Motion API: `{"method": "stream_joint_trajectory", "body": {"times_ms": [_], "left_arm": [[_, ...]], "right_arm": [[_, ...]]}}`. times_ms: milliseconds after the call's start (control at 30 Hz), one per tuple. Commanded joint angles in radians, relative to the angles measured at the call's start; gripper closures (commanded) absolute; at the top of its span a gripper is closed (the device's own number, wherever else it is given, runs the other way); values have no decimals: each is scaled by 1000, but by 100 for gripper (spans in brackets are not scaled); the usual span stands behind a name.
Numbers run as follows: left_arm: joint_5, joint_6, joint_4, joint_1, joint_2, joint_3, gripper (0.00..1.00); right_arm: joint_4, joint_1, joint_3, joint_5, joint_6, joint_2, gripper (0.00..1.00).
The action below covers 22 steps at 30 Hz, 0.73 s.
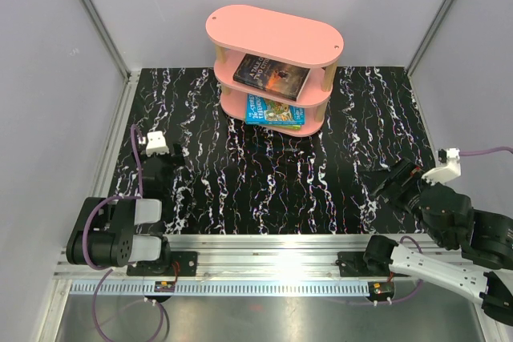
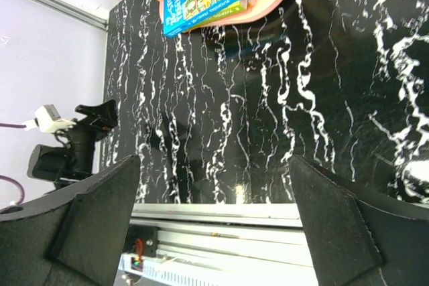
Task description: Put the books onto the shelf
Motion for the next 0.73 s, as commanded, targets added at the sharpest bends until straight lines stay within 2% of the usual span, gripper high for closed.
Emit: {"method": "stream_joint_trajectory", "body": {"times_ms": [0,500,700], "left_arm": [[18,-17,83,6,-1,24,1],[18,-15,82,5,-2,26,1],[18,-15,82,6,-2,24,1]], "right_arm": [[-32,7,8,-24,78,14,0],[173,7,-230,-30,121,-112,0],[244,7,-270,-10,64,-96,0]]}}
